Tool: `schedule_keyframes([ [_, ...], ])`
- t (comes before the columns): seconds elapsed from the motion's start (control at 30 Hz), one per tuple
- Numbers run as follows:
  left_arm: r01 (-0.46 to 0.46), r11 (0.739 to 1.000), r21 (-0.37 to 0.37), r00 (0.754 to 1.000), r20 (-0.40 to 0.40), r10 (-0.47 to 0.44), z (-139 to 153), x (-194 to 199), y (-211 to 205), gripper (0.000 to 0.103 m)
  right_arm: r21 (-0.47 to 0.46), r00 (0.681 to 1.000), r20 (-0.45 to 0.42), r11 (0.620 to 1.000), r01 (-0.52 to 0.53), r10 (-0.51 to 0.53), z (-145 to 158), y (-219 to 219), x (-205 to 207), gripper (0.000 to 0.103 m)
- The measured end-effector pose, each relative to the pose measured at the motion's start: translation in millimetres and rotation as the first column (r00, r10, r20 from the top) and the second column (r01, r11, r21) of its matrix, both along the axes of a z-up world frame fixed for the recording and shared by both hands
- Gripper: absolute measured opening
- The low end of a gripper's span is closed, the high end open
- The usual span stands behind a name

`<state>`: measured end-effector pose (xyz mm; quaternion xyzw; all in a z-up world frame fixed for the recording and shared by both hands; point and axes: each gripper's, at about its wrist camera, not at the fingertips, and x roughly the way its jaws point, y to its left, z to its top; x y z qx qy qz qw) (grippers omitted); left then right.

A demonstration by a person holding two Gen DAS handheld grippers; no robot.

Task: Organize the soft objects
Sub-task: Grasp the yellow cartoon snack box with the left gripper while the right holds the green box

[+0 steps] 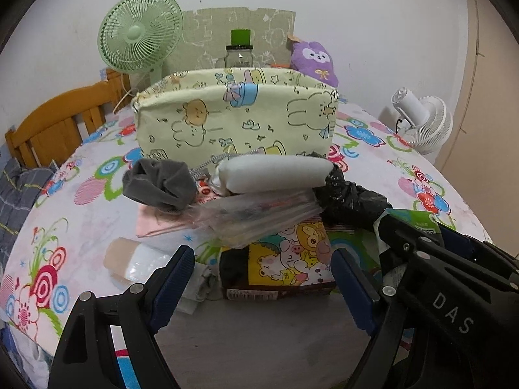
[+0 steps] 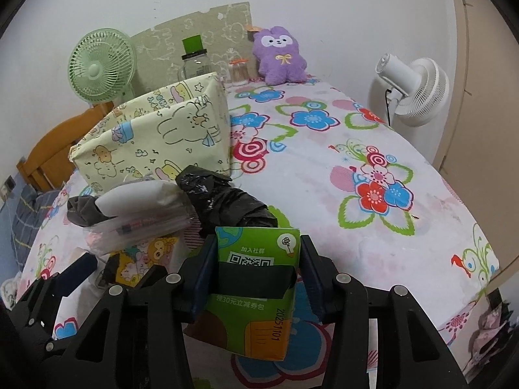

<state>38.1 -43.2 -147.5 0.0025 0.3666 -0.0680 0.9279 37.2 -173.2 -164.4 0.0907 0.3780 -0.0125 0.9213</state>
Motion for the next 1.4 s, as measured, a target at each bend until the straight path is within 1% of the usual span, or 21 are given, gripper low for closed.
schedule_keyframes([
  [0.27, 0.04, 0.999, 0.006, 0.999, -0.002, -0.04, -2.9, -1.9, -11.4, 0.088, -0.002, 1.0, -0.002, 1.0, 0.015, -0.015, -1.4, -6.3, -2.3, 0.052],
  [0.4, 0.033, 0.999, 0.006, 0.999, -0.02, -0.033, -6.8, 0.3, -11.7, 0.087, 0.0, 1.0, -0.013, 1.0, 0.012, -0.012, -4.8, -6.2, -1.4, 0.052],
  [0.47, 0.024, 1.0, 0.006, 1.0, -0.019, -0.024, -6.4, 0.2, -10.1, 0.078, 0.003, 1.0, -0.015, 1.0, 0.007, -0.006, -5.9, -5.1, -1.4, 0.052],
  [0.73, 0.016, 1.0, -0.001, 1.0, -0.021, -0.016, -3.5, -3.0, -8.1, 0.075, -0.001, 1.0, -0.001, 1.0, -0.008, 0.008, -1.0, 1.3, -4.5, 0.052],
  [1.03, -0.014, 1.0, 0.004, 1.0, 0.022, 0.014, 14.5, -15.2, -0.1, 0.075, -0.016, 0.999, 0.043, 1.0, -0.027, 0.028, 16.2, 12.6, -12.7, 0.052],
  [1.4, -0.029, 0.999, -0.016, 0.997, 0.074, 0.03, 41.5, -29.7, 11.1, 0.075, -0.031, 0.992, 0.108, 0.998, -0.062, 0.065, 45.8, 28.3, -23.9, 0.052],
])
